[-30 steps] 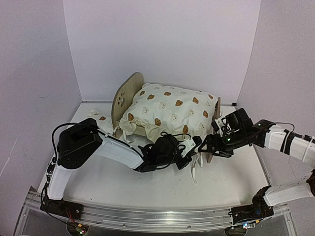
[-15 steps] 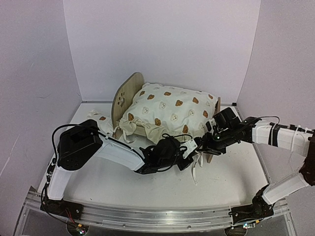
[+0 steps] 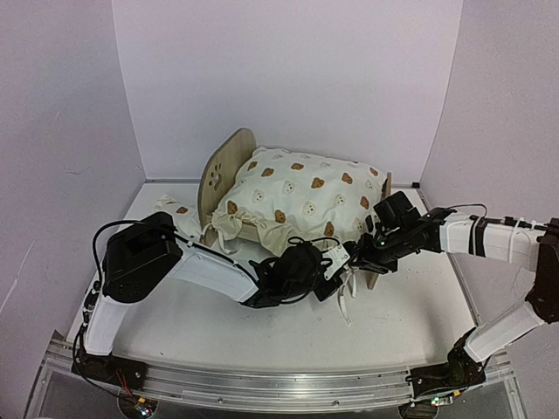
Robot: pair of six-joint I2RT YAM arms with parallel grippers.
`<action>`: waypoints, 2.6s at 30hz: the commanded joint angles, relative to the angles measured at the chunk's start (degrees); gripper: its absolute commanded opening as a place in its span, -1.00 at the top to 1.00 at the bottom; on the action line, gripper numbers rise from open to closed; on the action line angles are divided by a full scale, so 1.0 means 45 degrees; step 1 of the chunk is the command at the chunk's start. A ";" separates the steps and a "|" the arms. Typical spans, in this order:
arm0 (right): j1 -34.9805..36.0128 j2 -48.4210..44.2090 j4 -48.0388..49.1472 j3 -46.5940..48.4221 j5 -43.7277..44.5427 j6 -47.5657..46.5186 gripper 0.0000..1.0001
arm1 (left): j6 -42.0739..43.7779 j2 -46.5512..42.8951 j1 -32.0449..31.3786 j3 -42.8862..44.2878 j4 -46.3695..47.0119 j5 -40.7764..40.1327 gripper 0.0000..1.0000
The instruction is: Set up the pet bed
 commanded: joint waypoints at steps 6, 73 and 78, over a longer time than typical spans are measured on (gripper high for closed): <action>0.0214 -0.0275 0.1609 0.0152 -0.0188 0.0978 -0.05 | 0.0087 0.0140 -0.0283 0.1113 0.0139 0.0148 1.00; -0.0097 -0.1017 0.0805 -0.1849 0.1789 -0.3455 1.00 | -1.1520 0.1708 0.2101 -0.1187 0.5620 0.6638 1.00; -0.0096 -0.0942 0.0327 -0.1204 0.1381 -0.3112 0.97 | -1.1012 0.1568 0.2129 -0.1485 0.5919 0.7795 1.00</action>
